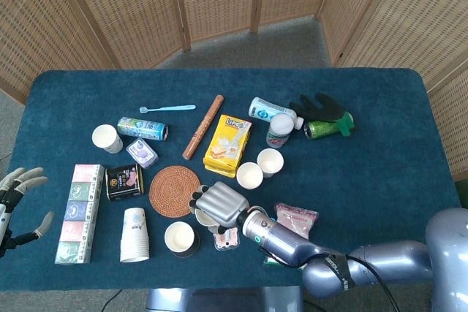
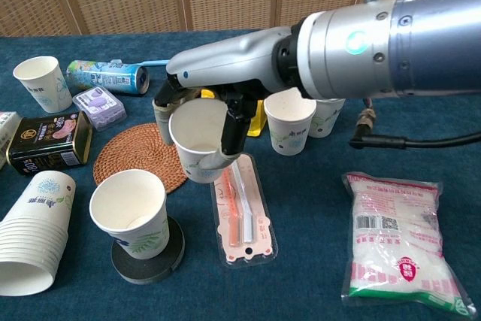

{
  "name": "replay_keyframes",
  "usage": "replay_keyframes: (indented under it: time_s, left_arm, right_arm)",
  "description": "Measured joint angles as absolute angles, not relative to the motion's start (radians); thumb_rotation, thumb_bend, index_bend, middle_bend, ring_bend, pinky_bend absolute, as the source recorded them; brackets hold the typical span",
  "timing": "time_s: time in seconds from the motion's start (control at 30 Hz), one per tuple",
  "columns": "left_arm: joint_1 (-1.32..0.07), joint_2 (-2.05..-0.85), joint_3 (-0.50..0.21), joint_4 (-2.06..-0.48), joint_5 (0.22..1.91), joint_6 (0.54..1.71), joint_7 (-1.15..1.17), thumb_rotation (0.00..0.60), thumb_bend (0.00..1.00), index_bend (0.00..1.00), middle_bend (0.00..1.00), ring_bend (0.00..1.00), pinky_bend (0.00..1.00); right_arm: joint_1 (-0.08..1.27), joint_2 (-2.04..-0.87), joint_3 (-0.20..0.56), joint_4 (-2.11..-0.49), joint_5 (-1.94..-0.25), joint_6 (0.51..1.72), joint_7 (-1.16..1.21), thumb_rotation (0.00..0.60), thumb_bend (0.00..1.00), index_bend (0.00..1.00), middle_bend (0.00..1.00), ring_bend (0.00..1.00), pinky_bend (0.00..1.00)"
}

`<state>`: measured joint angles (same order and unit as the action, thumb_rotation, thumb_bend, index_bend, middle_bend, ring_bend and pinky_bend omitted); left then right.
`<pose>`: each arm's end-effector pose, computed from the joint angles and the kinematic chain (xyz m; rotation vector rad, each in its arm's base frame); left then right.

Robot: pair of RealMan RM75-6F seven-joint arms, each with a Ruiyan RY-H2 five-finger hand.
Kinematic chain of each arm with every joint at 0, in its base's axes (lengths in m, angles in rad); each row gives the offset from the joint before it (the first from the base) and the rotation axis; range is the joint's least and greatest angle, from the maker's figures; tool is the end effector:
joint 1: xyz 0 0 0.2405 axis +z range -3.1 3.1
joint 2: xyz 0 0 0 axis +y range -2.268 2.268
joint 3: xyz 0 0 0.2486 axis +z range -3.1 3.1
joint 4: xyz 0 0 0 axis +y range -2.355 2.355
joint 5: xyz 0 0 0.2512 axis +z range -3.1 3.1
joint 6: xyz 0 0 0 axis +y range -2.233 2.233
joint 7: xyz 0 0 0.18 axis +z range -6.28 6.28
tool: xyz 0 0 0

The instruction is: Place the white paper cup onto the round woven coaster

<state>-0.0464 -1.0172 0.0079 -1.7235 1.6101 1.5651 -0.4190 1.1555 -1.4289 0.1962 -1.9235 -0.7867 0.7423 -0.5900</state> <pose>-0.2955 0.1918 0.1350 -1.2776 -1.2060 -1.2648 0.0475 -0.2902 -0.0936 2.4584 -0.8583 0.9291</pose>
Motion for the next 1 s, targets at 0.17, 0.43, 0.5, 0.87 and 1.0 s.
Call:
replay_keyframes:
  time_s: [0.17, 0.43, 0.5, 0.87, 1.0]
  left_arm:
    - [-0.047, -1.021, 0.007, -1.72, 1.608, 1.563, -0.419, 0.499, 0.42, 0.21, 0.17, 0.05, 0.0]
    - [-0.047, -1.025, 0.004, -1.711, 1.599, 1.561, -0.423, 0.5, 0.42, 0.21, 0.17, 0.05, 0.0]
    - [-0.046, -1.026, 0.003, -1.709, 1.597, 1.561, -0.424, 0.498, 0.42, 0.21, 0.17, 0.05, 0.0]
    - [-0.042, -1.035, 0.002, -1.702, 1.584, 1.558, -0.422, 0.499, 0.42, 0.21, 0.17, 0.05, 0.0]
    - [-0.041, -1.037, 0.001, -1.703, 1.578, 1.555, -0.418, 0.499, 0.42, 0.21, 0.17, 0.05, 0.0]
  right_arm:
    - [1.224, -1.454, 0.193, -1.883, -0.723, 0.732, -0.603, 0.6, 0.36, 0.36, 0.29, 0.21, 0.61]
    - [1.32, -1.488, 0.192, -1.81, -0.639, 0.713, -0.602, 0.6, 0.36, 0.36, 0.29, 0.21, 0.61]
    - [1.338, -1.495, 0.189, -1.795, -0.627, 0.709, -0.6, 0.6, 0.36, 0.36, 0.29, 0.21, 0.61]
    - [1.417, -1.527, 0.179, -1.727, -0.594, 0.689, -0.575, 0.6, 0.36, 0.35, 0.28, 0.21, 0.61]
    - [1.432, -1.537, 0.174, -1.696, -0.584, 0.681, -0.553, 0.6, 0.36, 0.35, 0.28, 0.21, 0.61]
